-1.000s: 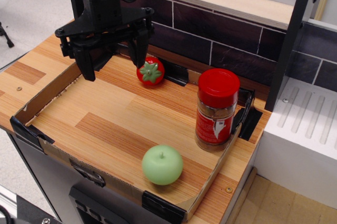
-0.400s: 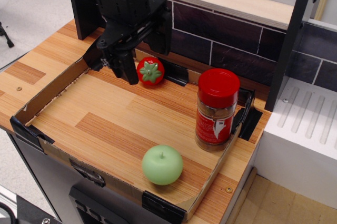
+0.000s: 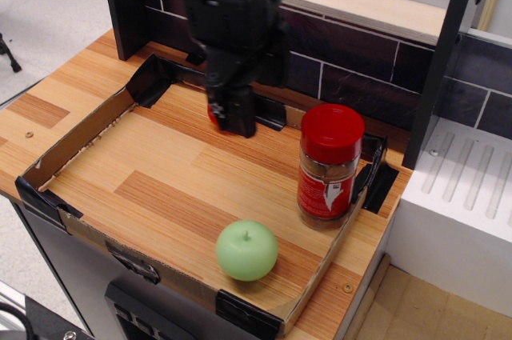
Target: Topple basil bottle
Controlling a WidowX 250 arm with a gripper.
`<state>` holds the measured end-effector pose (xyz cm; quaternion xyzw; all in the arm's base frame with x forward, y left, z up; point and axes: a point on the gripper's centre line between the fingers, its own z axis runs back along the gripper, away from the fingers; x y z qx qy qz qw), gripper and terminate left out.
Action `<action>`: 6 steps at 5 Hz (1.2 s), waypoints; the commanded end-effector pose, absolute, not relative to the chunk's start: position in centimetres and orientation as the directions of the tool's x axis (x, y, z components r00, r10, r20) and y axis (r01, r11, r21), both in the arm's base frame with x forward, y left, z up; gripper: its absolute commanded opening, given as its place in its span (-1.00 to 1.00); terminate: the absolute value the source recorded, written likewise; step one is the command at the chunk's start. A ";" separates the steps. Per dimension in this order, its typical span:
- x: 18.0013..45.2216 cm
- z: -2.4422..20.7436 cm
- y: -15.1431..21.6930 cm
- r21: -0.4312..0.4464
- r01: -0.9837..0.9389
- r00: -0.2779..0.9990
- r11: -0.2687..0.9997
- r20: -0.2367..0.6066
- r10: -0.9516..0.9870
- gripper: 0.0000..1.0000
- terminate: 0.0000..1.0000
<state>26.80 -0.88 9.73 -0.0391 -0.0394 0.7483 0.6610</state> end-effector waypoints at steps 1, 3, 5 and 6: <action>28.5 10.3 -3.0 -0.100 -0.984 -0.147 -0.149 -0.025 0.989 1.00 -1.00; 28.0 9.5 -5.3 -0.083 -0.984 -0.156 -0.158 -0.034 0.987 1.00 -1.00; 28.4 9.0 -6.7 -0.072 -0.981 -0.180 -0.182 -0.036 0.983 1.00 -1.00; 28.5 8.7 -6.5 -0.065 -0.984 -0.162 -0.164 -0.025 0.986 -1.00 -1.00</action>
